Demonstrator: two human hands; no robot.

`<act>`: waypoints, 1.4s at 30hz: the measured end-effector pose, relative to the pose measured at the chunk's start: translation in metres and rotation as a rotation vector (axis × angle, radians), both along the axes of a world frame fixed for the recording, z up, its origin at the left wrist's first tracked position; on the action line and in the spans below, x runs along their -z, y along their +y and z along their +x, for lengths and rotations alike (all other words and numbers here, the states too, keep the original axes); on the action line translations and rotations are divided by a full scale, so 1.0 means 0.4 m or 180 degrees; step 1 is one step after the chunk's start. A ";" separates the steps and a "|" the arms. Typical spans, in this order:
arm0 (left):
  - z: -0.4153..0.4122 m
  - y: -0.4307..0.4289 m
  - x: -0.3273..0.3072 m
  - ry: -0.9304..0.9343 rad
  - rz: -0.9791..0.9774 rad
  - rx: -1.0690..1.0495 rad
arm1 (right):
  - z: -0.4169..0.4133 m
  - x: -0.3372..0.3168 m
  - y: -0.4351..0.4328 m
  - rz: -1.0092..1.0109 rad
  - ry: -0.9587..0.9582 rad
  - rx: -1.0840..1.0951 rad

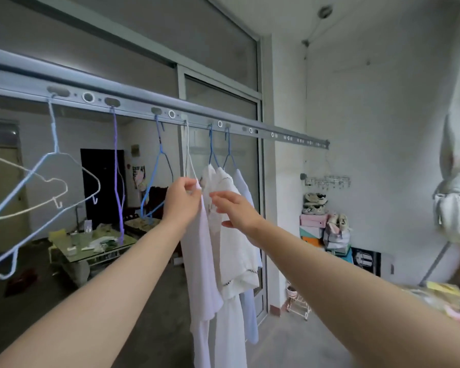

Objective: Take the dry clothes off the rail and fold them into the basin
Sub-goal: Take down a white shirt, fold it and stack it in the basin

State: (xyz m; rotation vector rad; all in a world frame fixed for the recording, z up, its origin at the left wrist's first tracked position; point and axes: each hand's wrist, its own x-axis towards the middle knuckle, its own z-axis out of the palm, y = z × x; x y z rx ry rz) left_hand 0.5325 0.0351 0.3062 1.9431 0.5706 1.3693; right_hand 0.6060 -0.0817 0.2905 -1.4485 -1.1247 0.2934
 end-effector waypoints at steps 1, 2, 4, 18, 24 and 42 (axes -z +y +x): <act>0.005 0.013 0.000 0.0052 -0.0072 0.0083 | -0.003 -0.014 0.017 0.0013 0.0033 0.0006; 0.010 0.025 0.000 0.0066 -0.0109 0.0157 | -0.003 -0.025 0.036 0.0030 0.0082 0.0024; 0.020 0.044 -0.006 0.0039 -0.0164 0.0309 | -0.001 -0.042 0.069 0.0066 0.0202 -0.0029; 0.072 0.100 -0.040 -0.0403 -0.0553 0.0660 | 0.058 -0.058 0.161 0.0032 0.0825 -0.0272; 0.080 0.056 -0.063 -0.0515 -0.1154 0.1052 | 0.071 -0.072 0.130 -0.0145 0.0807 -0.0418; 0.068 0.024 -0.062 -0.0280 -0.0997 0.1087 | 0.065 -0.033 0.051 -0.0052 0.0319 -0.0332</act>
